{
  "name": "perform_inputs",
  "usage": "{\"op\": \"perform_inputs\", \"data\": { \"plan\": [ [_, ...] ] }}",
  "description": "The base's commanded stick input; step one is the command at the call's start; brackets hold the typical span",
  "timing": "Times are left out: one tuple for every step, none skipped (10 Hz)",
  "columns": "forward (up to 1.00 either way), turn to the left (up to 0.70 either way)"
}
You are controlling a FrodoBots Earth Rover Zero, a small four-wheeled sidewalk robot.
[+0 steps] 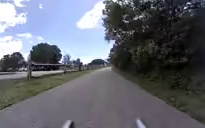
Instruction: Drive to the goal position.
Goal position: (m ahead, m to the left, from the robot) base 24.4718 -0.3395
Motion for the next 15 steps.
{"op": "perform_inputs", "data": {
  "plan": [
    [0.5,0.0],
    [0.5,0.0],
    [0.5,0.0],
    [0.5,0.01],
    [0.5,0.15],
    [0.5,0.25],
    [0.5,0.25],
    [0.5,0.25],
    [0.5,0.22],
    [0.5,0.04],
    [0.5,0.0],
    [0.5,0.0],
    [0.5,0.0],
    [0.5,0.0],
    [0.5,0.0]
  ]
}}
